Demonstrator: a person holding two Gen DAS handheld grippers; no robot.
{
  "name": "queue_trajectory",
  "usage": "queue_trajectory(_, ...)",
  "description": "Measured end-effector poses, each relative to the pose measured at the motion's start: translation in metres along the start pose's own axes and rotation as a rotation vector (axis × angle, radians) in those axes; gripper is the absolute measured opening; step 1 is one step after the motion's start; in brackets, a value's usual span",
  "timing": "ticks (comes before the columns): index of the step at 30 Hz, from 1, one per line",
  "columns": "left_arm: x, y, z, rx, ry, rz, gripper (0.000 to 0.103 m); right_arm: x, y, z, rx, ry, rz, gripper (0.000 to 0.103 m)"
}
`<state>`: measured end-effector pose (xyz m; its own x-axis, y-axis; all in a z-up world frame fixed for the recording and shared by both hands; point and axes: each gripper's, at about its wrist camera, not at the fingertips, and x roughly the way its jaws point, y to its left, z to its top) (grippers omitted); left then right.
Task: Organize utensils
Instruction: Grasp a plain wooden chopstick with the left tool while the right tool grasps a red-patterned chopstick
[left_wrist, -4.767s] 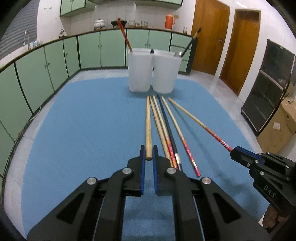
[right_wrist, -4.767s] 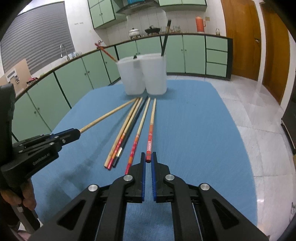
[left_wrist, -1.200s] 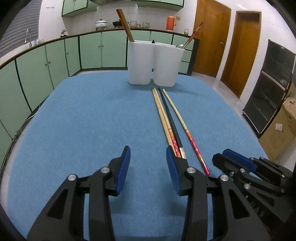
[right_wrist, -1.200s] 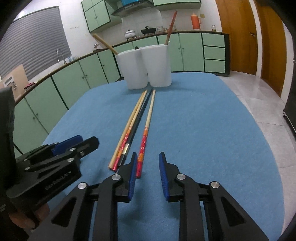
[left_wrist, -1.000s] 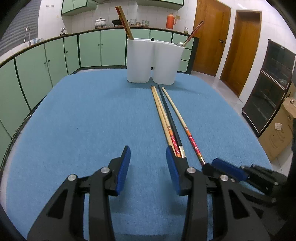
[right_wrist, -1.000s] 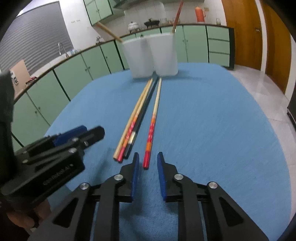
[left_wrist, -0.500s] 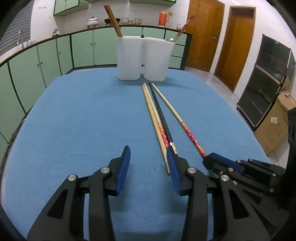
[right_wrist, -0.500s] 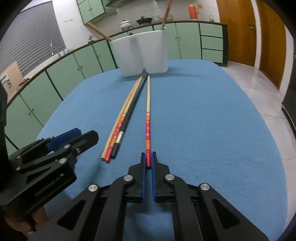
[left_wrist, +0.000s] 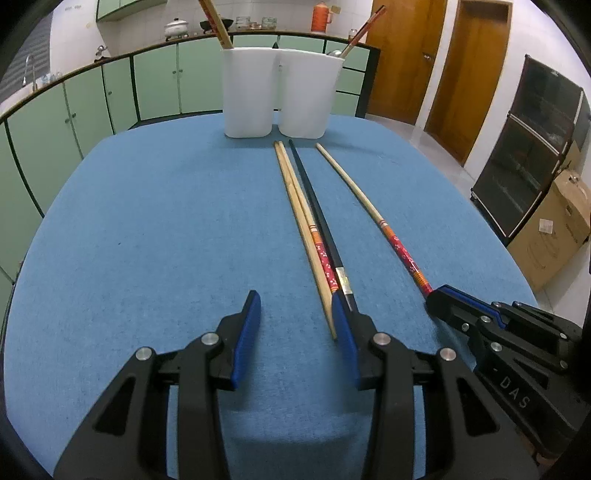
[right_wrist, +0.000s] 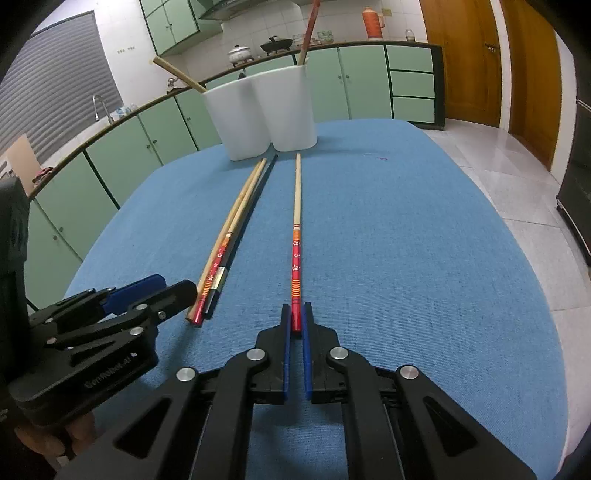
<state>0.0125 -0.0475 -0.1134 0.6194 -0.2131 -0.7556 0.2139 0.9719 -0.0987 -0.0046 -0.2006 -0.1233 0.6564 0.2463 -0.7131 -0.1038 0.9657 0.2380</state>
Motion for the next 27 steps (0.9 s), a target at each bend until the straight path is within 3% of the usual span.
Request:
queue_trajectory(6, 0.004, -0.007, 0.002, 0.016, 0.014, 0.005, 0.038, -0.003, -0.001, -0.001, 0.004, -0.005, 0.000, 0.005)
queue_trajectory(9, 0.002, -0.003, 0.002, -0.006, 0.010, 0.024, 0.031, -0.004, -0.003, -0.002, 0.004, -0.008, -0.001, 0.005)
queue_trajectory(14, -0.004, 0.006, -0.001, -0.048, -0.004, 0.058, 0.029, -0.005, -0.004, -0.002, 0.006, -0.011, -0.007, 0.005)
queue_trajectory(27, -0.008, 0.003, -0.010, -0.028, 0.014, 0.042, 0.031, -0.008, -0.003, -0.008, -0.013, -0.002, -0.016, 0.006)
